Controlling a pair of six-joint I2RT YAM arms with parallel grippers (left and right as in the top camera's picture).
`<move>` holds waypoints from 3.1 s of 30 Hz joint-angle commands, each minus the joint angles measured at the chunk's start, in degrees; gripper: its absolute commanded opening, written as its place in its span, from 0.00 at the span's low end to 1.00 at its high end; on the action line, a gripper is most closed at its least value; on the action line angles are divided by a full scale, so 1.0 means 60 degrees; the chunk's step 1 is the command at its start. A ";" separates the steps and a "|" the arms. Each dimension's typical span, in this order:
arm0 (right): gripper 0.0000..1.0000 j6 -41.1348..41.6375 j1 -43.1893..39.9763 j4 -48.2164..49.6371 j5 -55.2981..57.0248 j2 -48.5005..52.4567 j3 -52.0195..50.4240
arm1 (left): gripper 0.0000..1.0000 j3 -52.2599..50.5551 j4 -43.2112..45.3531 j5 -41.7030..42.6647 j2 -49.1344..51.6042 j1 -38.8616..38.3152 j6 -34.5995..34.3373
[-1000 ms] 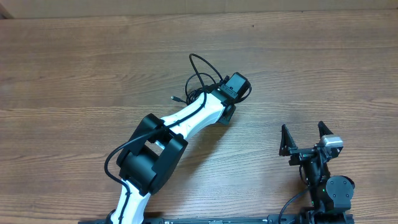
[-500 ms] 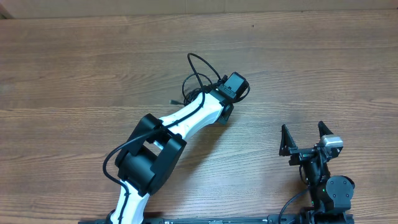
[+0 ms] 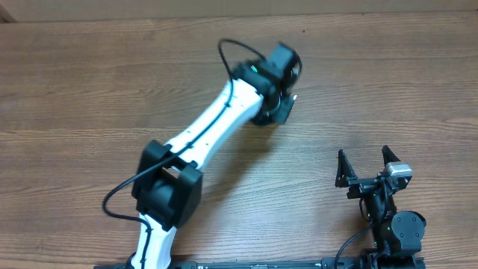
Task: Untangle cables
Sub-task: 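Lift the cable bundle up with the left gripper and hold it raised, then move the right gripper up toward the bundle held by the left gripper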
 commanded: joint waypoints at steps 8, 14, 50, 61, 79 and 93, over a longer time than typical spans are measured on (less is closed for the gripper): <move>1.00 -0.0007 -0.0033 0.0033 0.0076 -0.0069 -0.0102 | 0.04 0.0696 -0.1253 0.8998 -0.0127 0.2240 0.2113; 1.00 -0.0011 -0.0033 0.0033 0.0076 -0.0069 -0.0102 | 0.04 0.0685 -0.1701 1.1209 -0.0066 0.2769 0.2907; 1.00 -0.0011 -0.0033 0.0033 0.0076 -0.0069 -0.0102 | 0.04 0.0685 -0.4641 1.1530 -0.0066 0.2932 0.6765; 1.00 -0.0007 -0.0029 0.0033 0.0076 -0.0069 -0.0102 | 0.04 0.0685 -0.5592 1.1526 -0.0066 0.2892 0.6765; 1.00 0.0641 -0.0029 0.0525 -0.2011 -0.0069 -0.0098 | 0.04 0.0685 -0.5519 1.2826 -0.0066 0.2900 0.5901; 1.00 0.2685 -0.0029 -0.1676 -0.3799 0.1545 0.4699 | 0.04 0.0685 -0.5125 1.3340 -0.0066 0.2896 0.5319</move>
